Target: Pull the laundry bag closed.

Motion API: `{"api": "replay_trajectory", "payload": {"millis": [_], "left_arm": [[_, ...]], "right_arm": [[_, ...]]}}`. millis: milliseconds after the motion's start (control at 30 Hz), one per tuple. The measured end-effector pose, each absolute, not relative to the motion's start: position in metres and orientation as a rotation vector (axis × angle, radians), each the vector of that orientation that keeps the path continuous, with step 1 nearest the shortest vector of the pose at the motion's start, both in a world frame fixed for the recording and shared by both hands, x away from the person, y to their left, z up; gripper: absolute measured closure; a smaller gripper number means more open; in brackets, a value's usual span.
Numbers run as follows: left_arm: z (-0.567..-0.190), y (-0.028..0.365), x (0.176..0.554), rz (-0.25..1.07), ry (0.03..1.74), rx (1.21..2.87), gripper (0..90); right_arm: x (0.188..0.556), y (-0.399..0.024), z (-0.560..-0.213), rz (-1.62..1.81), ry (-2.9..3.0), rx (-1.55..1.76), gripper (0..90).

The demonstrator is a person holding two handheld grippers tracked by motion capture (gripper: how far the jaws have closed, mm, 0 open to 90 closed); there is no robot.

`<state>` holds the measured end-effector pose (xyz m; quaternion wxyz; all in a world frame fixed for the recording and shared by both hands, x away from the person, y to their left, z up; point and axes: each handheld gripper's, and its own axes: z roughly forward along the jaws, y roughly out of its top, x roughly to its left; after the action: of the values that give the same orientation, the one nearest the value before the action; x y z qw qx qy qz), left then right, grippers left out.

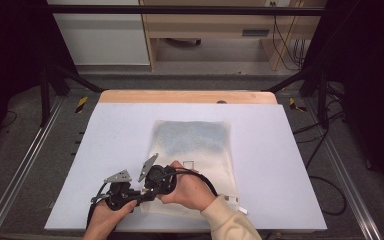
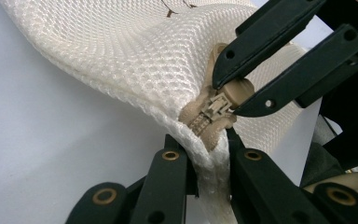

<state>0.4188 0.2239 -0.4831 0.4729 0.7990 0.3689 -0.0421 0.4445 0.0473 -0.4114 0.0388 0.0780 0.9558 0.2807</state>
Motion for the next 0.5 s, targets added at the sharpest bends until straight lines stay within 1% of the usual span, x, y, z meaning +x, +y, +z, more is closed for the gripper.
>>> {"api": "replay_trajectory", "payload": {"millis": [500], "left_arm": [[-0.4793, 0.2235, 0.4173, -0.096, 0.902, 1.947, 85.4]], "right_arm": [[0.4414, 0.0383, -0.4083, 0.816, 2.931, 0.252, 82.2]]}}
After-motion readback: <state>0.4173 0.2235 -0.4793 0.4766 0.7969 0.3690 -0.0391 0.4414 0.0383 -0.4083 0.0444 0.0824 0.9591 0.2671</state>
